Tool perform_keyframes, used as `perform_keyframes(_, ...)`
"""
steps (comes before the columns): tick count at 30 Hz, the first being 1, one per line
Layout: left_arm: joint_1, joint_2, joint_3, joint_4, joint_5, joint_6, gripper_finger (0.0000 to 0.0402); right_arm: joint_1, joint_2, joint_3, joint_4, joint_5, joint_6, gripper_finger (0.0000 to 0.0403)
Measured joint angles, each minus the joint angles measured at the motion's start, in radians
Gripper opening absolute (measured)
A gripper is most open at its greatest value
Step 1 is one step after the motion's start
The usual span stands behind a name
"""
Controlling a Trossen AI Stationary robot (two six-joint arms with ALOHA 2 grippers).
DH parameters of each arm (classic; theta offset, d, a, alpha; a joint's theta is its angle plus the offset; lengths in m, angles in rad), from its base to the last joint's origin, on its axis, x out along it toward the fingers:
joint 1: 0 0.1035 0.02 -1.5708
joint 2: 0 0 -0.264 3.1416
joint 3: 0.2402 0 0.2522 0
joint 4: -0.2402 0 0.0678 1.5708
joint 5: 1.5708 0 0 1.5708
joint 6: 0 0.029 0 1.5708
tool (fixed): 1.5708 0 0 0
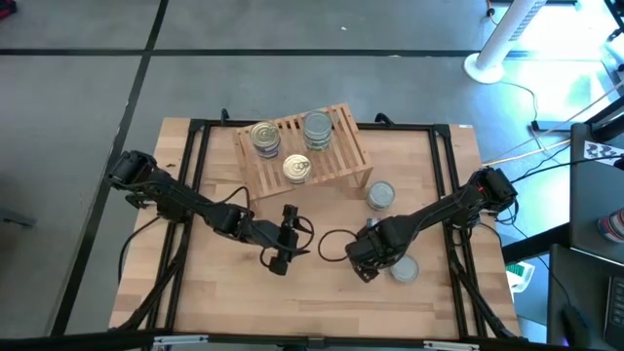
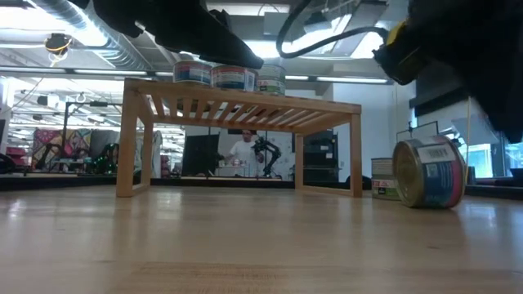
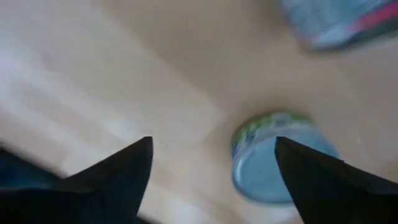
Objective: Stack canned seafood by type on shelf
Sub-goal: Stack the blue tuna can on top of the blue tuna can on the shelf
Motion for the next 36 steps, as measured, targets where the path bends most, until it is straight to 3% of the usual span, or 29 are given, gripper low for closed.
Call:
perform_keyframes(5, 0.0, 0.0, 0.0, 0.0, 0.0, 0.0, 0.0237, 0.0, 0.0, 0.0, -0.001, 0.121, 0.198, 0.0355)
perform_keyframes(13, 0.0, 0.0, 0.0, 0.0, 0.0, 0.001, 0.0237, 0.0, 0.0, 0.0, 0.034, 0.211, 0.355, 0.0356)
perform_keyframes(19, 0.0, 0.0, 0.0, -0.001, 0.0, 0.002, 0.0237, 0.0, 0.007, 0.0, 0.04, 0.293, 0.363, 0.0356)
perform_keyframes(36, 0.0, 0.0, 0.001, -0.026, 0.0, -0.003, 0.0237, -0.008, 0.058, -0.002, -0.006, 0.323, 0.383, 0.0356)
